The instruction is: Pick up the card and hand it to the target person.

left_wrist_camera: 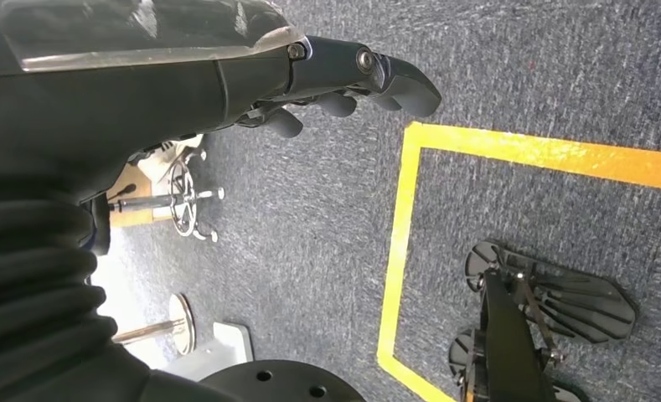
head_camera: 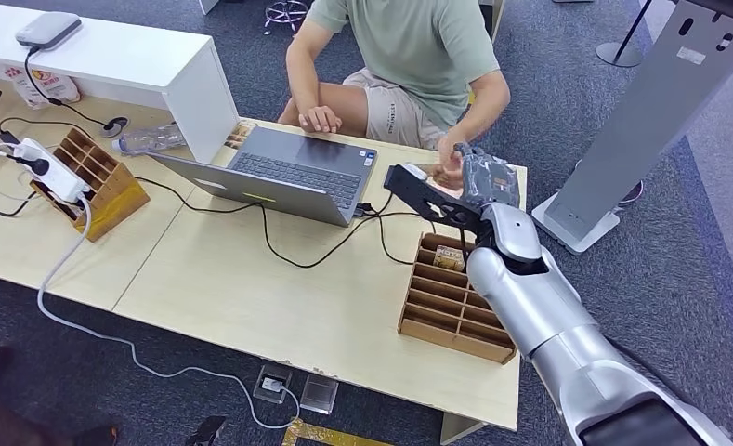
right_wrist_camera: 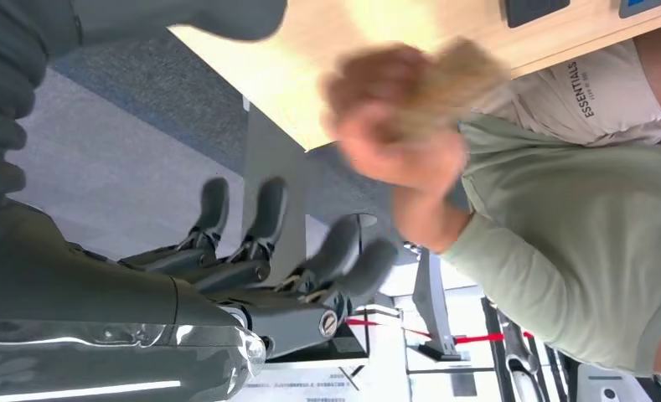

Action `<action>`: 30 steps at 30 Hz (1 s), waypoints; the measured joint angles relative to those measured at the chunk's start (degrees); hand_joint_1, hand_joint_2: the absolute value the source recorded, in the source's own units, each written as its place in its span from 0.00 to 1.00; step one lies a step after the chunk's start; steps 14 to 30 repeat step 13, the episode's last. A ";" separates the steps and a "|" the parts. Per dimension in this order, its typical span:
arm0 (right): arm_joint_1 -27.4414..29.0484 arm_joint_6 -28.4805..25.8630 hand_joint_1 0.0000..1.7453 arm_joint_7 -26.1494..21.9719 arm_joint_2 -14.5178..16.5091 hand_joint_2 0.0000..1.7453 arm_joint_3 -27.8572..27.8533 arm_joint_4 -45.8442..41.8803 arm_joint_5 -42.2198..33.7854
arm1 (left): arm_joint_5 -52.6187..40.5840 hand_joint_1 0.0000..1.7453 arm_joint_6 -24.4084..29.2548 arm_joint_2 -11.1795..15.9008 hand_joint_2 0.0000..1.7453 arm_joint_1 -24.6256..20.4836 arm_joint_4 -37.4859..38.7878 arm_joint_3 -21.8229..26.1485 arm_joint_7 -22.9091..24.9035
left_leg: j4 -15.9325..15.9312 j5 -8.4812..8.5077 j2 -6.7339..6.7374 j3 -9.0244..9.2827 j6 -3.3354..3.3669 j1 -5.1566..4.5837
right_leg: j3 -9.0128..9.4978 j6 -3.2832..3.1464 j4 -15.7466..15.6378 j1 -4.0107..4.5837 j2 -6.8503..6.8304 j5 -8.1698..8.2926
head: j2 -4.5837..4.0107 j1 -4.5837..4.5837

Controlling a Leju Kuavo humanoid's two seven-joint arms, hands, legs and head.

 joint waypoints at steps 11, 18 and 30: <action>2.25 -2.49 0.00 -10.21 -0.99 1.00 -3.06 -1.48 -17.92 | 0.73 0.00 0.65 -0.01 1.00 0.08 0.00 0.00 0.09 | 0.03 0.00 0.01 0.03 0.00 0.00 | -0.01 0.00 -0.02 0.00 0.01 0.00 | 0.00 0.00; 3.73 -2.54 0.00 -12.33 -1.51 1.00 -4.11 -3.05 -22.05 | 0.96 0.00 0.85 -0.01 1.00 0.09 0.00 0.01 0.23 | 0.04 0.00 0.01 0.03 0.00 0.00 | -0.01 0.00 -0.02 0.00 0.01 0.00 | 0.00 0.01; 3.73 -2.54 0.00 -12.33 -1.51 1.00 -4.11 -3.05 -22.05 | 0.96 0.00 0.85 -0.01 1.00 0.09 0.00 0.01 0.23 | 0.04 0.00 0.01 0.03 0.00 0.00 | -0.01 0.00 -0.02 0.00 0.01 0.00 | 0.00 0.01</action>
